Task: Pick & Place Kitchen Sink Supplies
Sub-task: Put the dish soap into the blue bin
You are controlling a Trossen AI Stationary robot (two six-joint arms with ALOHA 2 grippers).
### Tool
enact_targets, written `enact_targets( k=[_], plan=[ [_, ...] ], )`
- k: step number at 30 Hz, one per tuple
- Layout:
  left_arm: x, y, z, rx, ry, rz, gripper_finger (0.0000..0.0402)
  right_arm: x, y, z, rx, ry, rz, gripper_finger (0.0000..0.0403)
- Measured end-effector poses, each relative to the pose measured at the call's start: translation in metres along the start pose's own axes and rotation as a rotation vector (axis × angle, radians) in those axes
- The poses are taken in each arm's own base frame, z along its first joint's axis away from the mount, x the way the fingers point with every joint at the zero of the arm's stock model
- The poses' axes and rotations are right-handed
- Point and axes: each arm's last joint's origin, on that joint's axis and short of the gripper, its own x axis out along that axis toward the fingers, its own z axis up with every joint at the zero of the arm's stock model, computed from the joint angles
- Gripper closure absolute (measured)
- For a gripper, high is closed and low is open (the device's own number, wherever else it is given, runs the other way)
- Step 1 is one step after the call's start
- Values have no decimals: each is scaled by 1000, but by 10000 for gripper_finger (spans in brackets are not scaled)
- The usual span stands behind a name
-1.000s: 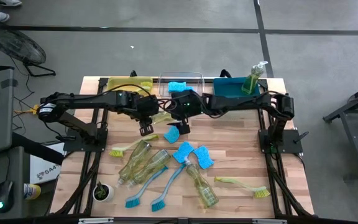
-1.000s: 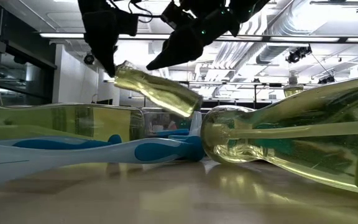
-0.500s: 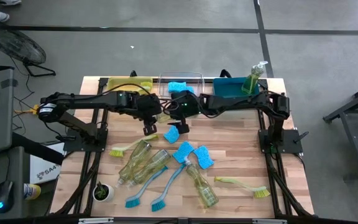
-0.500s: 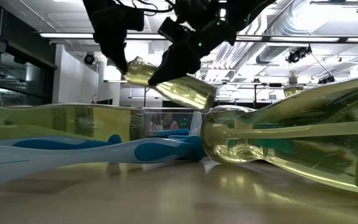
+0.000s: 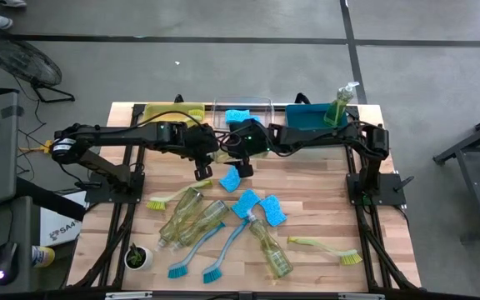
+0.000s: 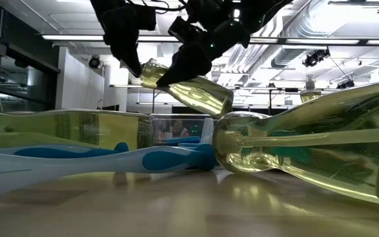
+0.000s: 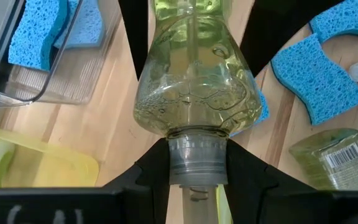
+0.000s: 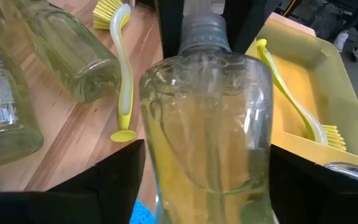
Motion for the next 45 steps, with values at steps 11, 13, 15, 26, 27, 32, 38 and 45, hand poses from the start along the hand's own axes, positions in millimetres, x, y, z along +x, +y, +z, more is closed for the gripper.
enact_targets(
  k=[11, 13, 15, 26, 27, 32, 38, 45],
  plan=[
    [0, 0, 0, 3, 1, 2, 290, 0, 0, 1, 17, -8, 0, 232],
    [0, 0, 0, 3, 1, 2, 290, 0, 0, 1, 17, -8, 0, 232],
    [0, 0, 0, 3, 2, -2, 290, 0, 0, 1, 22, -9, 1, 232],
    [-3, 0, 7, -13, -60, -8, 108, 1, 2, -6, 57, 64, -23, 232],
    [-3, 0, 6, -12, -60, -8, 102, 1, 2, -7, 62, 75, -30, 232],
    [-12, 2, 10, -15, -47, 39, 92, 1, 0, -10, 85, 132, -94, 232],
    [-48, 10, 22, -39, -97, 155, 90, -1, 0, -11, 86, 163, -125, 232],
    [-80, 19, 4, -93, -181, 240, 90, -22, -7, 1, 64, 151, -193, 232]
  ],
)
